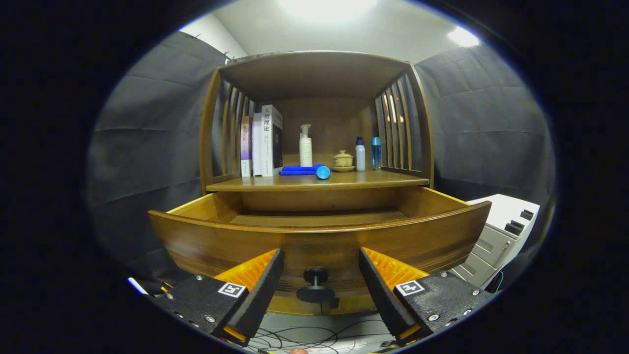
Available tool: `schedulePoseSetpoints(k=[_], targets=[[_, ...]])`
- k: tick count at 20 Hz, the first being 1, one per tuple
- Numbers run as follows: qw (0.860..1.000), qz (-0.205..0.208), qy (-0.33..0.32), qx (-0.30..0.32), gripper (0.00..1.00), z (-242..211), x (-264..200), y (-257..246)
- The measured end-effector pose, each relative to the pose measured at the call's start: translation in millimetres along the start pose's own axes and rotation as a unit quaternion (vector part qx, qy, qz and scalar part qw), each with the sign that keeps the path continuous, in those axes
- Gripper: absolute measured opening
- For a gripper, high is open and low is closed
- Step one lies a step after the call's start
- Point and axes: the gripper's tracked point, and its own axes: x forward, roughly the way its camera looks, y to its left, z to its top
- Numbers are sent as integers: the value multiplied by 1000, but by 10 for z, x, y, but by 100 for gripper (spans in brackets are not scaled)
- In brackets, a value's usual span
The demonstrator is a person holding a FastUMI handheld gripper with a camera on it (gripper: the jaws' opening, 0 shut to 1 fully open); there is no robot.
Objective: Pull open the drawer, take out the items inside it, and place them on the countertop above the cabinet.
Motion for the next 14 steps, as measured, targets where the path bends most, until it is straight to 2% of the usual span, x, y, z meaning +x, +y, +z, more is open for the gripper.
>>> schedulePoseSetpoints(k=[6,14], targets=[[999,5,19,27,94,-118,28,16],[1000,8,10,-28,93,-148,108,-61]])
